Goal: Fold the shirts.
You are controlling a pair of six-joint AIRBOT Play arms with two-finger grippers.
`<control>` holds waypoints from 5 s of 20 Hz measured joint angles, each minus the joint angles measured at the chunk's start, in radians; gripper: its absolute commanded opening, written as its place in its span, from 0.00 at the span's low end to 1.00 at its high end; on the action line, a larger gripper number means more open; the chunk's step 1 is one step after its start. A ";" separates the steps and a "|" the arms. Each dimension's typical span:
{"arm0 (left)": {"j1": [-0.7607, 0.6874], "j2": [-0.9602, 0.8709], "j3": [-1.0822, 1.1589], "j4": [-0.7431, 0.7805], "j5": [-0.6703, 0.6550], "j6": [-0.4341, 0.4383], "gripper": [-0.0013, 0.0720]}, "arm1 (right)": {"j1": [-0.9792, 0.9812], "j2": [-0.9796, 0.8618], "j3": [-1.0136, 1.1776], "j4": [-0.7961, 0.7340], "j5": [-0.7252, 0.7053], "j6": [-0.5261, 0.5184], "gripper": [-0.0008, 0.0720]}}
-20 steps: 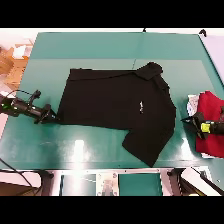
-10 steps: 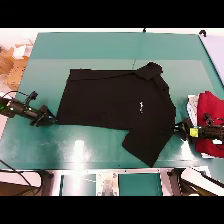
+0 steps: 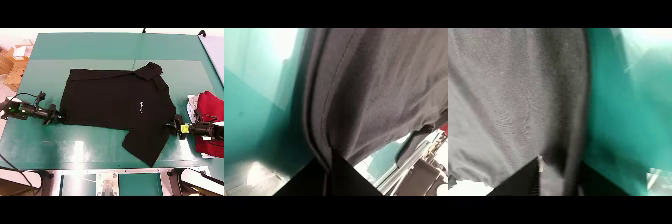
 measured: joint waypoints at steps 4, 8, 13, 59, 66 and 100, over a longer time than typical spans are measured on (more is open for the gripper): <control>0.019 0.003 -0.005 -0.008 -0.037 0.009 0.05 | -0.025 -0.002 0.023 -0.039 0.025 -0.018 0.37; 0.030 0.014 -0.005 -0.014 -0.062 0.012 0.05 | -0.063 0.016 0.044 -0.087 0.060 -0.025 0.36; 0.034 0.016 -0.005 -0.019 -0.068 0.014 0.05 | -0.077 0.047 0.049 -0.111 0.084 -0.028 0.03; -0.147 -0.092 0.565 -0.177 0.272 -0.001 0.05 | 0.278 -0.418 0.898 0.402 -0.241 -0.276 0.03; -0.149 -0.214 0.753 -0.159 0.257 -0.061 0.05 | 0.246 -0.514 1.092 0.393 -0.155 -0.213 0.03; 0.005 -0.042 0.557 0.243 -0.332 -0.315 0.59 | 0.015 -0.248 0.741 -0.106 0.242 -0.008 0.41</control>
